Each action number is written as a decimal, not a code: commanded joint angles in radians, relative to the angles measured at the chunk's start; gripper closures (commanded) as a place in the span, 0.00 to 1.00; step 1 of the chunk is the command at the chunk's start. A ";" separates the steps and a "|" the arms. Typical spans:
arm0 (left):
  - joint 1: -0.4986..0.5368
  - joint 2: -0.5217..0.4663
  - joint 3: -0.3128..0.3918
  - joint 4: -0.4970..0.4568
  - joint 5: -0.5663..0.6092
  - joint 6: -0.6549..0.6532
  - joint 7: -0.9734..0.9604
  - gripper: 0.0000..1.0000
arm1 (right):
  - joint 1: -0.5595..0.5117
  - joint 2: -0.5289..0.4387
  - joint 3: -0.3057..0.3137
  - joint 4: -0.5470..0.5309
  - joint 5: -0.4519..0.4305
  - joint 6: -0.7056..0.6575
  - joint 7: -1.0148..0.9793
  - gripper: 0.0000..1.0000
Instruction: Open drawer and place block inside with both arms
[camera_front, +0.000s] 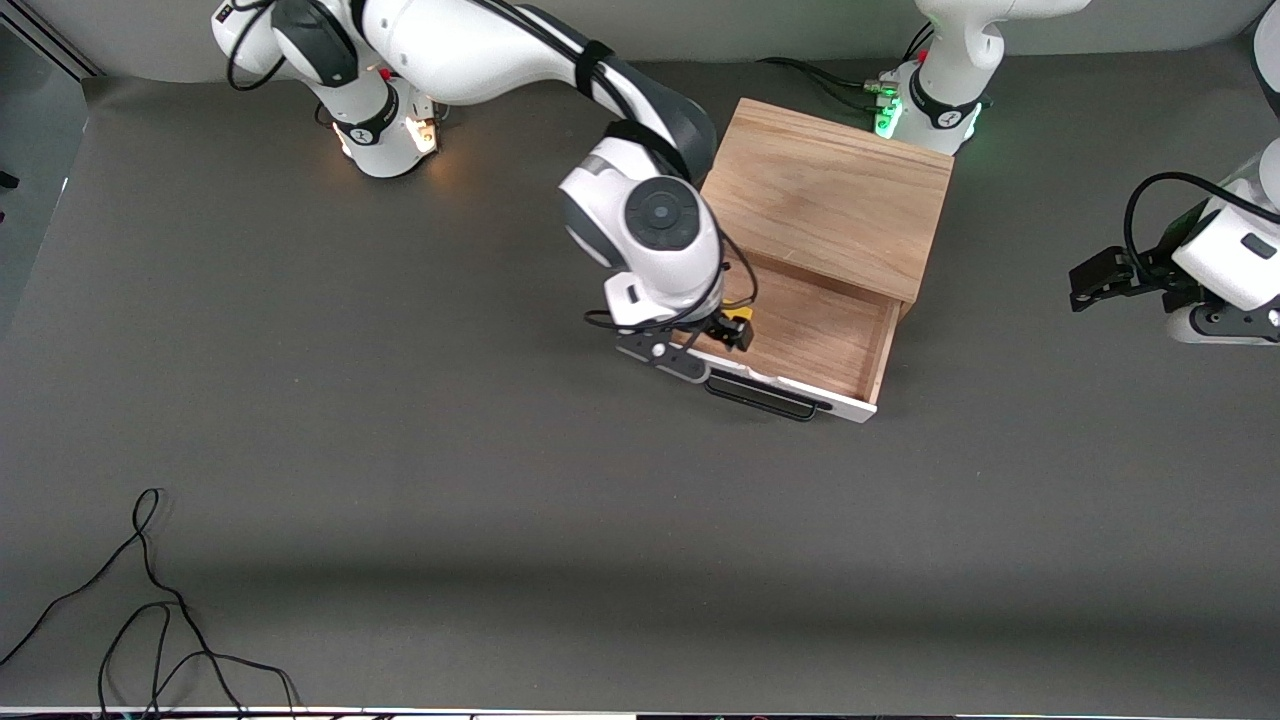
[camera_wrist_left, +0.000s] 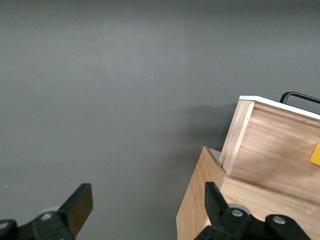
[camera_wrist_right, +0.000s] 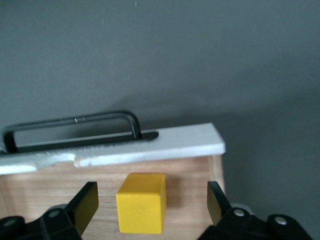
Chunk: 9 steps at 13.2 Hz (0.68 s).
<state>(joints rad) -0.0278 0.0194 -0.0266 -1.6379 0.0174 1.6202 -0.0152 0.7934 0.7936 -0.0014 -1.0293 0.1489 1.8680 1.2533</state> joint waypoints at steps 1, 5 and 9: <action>-0.009 -0.007 0.007 0.012 0.009 -0.010 0.017 0.00 | -0.061 -0.082 0.003 -0.008 -0.005 -0.085 -0.075 0.04; -0.011 -0.009 0.007 0.013 0.007 -0.006 0.014 0.00 | -0.207 -0.218 -0.003 -0.023 -0.008 -0.265 -0.366 0.01; -0.011 -0.007 0.007 0.015 0.006 -0.005 0.014 0.00 | -0.263 -0.295 -0.089 -0.029 -0.083 -0.467 -0.614 0.00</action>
<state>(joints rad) -0.0280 0.0194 -0.0273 -1.6332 0.0174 1.6206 -0.0152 0.5221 0.5449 -0.0493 -1.0214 0.1154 1.4705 0.7537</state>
